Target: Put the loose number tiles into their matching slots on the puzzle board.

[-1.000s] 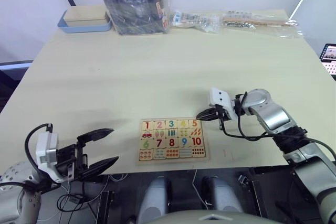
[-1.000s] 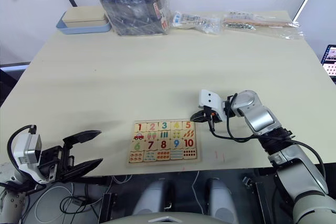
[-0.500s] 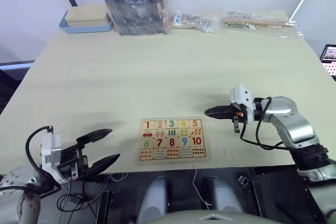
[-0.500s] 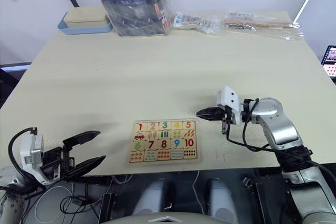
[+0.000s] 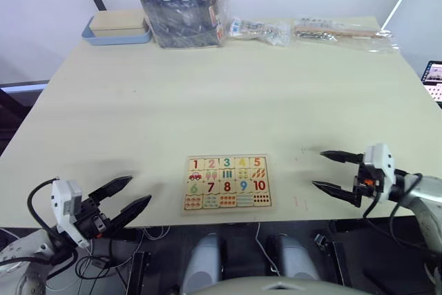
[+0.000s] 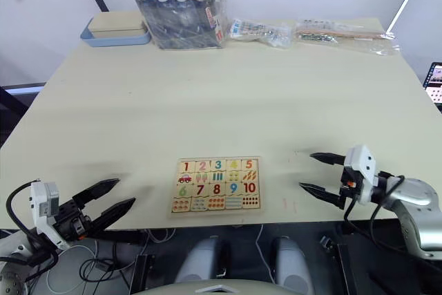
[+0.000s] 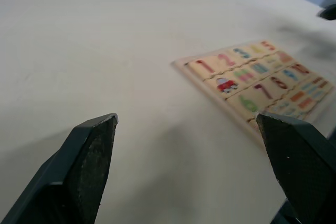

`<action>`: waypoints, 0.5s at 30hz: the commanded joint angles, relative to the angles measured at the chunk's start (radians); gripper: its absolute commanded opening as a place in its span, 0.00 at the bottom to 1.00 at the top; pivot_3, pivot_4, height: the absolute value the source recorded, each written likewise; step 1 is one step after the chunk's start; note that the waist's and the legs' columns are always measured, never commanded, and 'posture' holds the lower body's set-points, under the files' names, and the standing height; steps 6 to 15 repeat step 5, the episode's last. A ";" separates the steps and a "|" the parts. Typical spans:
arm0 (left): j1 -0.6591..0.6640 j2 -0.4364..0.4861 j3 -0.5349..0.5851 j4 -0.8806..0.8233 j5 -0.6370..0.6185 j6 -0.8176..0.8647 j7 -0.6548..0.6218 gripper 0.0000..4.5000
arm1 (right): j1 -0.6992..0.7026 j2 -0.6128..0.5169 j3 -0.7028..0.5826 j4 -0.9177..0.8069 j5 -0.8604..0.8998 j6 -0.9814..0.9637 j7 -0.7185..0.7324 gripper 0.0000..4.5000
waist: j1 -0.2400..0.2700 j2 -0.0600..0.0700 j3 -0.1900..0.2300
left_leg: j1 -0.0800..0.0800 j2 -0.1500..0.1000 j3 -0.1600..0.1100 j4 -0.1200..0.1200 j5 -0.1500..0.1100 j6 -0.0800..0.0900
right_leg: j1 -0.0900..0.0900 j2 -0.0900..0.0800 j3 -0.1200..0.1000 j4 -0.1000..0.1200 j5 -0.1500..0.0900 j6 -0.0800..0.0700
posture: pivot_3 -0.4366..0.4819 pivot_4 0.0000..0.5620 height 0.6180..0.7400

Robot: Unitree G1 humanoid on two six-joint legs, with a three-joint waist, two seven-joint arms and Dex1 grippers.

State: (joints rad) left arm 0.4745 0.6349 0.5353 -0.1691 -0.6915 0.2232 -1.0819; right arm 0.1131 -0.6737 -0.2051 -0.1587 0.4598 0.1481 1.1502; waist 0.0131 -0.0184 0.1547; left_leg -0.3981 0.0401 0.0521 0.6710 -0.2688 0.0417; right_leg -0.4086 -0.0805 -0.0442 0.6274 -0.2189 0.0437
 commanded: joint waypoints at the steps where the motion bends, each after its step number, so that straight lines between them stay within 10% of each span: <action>1: 0.021 -0.007 0.037 -0.039 0.004 0.004 0.039 1.00 | 0.036 0.000 -0.069 -0.043 0.030 -0.018 -0.036 0.99 | 0.000 0.000 0.000 | 0.000 0.000 0.000 0.000 0.000 0.000 | 0.000 0.000 0.000 0.000 0.000 0.000 | 0.48 0.27 1.00; 15: 0.033 -0.017 0.021 -0.052 0.033 0.000 0.071 1.00 | 0.070 0.002 -0.079 -0.057 0.033 -0.021 -0.057 0.99 | 0.001 0.000 0.000 | 0.000 0.000 0.000 0.000 0.000 0.000 | 0.000 0.000 0.001 0.000 0.000 0.000 | 0.48 0.27 1.00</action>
